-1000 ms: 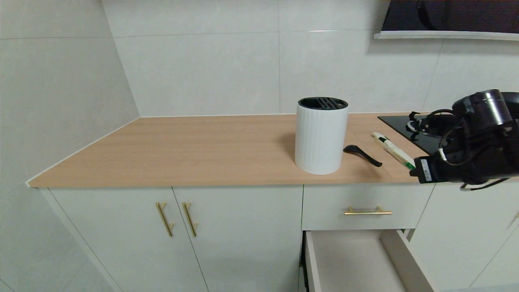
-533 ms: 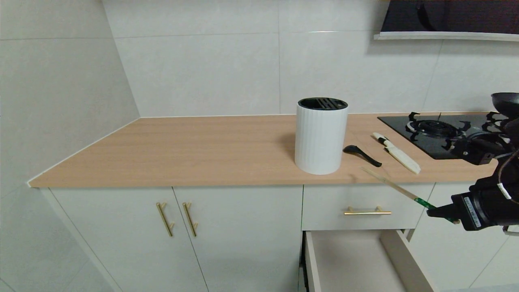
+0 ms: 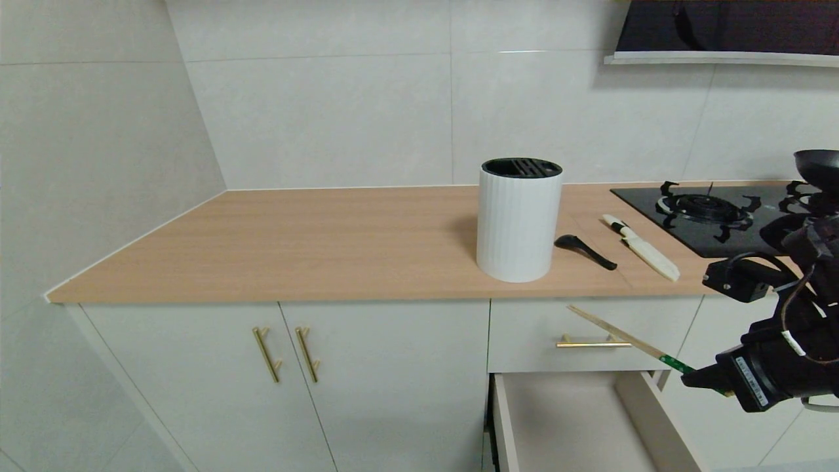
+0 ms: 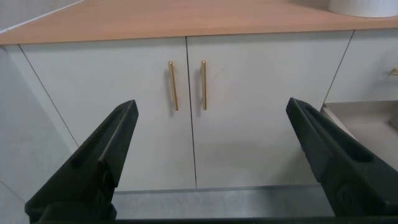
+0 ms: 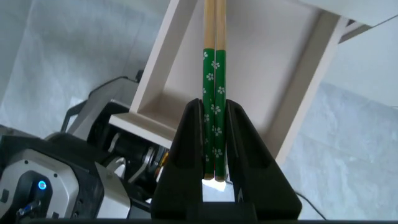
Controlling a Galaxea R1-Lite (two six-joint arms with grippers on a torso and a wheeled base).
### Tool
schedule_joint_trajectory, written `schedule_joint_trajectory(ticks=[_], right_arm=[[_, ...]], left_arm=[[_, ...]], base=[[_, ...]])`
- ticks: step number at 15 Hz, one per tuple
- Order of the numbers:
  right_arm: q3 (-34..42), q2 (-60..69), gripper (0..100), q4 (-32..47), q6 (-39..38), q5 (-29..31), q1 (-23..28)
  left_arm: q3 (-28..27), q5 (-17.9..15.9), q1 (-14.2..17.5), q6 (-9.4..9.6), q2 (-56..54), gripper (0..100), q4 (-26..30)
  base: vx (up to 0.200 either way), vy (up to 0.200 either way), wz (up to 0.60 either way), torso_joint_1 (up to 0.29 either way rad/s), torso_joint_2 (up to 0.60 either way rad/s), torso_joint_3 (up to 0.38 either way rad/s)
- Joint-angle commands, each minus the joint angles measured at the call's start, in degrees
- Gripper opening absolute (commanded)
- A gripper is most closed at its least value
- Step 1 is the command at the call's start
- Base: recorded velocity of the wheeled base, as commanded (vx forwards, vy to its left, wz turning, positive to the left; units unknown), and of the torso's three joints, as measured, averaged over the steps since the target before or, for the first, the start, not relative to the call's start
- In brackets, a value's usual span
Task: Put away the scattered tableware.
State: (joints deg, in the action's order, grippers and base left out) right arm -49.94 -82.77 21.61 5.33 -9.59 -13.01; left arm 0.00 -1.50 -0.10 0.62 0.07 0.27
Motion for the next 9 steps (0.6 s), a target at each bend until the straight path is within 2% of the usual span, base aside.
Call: schedule_joint_trajectory(ticks=[1,6,9], right_arm=[[0.20,-1.34,0,0.01,-0.05,0.01,-0.53],[0.46,-2.39,0,0.01,0.12,0.01,-0.62],[0.46,-2.83,0,0.01,0.12,0.01,-0.62]], left_arm=[[0.00,0.01,0.01,-0.01,0.01,100,0.00],[0.00,0.01,0.01,-0.01,0.01,100,0.00],[0.00,0.01,0.01,-0.01,0.01,100,0.00]], base=[[0.000,0.000,0.00,0.000,0.00,0.000],[0.000,0.000,0.00,-0.005,0.01,0.012],[0.000,0.000,0.00,-0.144,0.35,0.207]])
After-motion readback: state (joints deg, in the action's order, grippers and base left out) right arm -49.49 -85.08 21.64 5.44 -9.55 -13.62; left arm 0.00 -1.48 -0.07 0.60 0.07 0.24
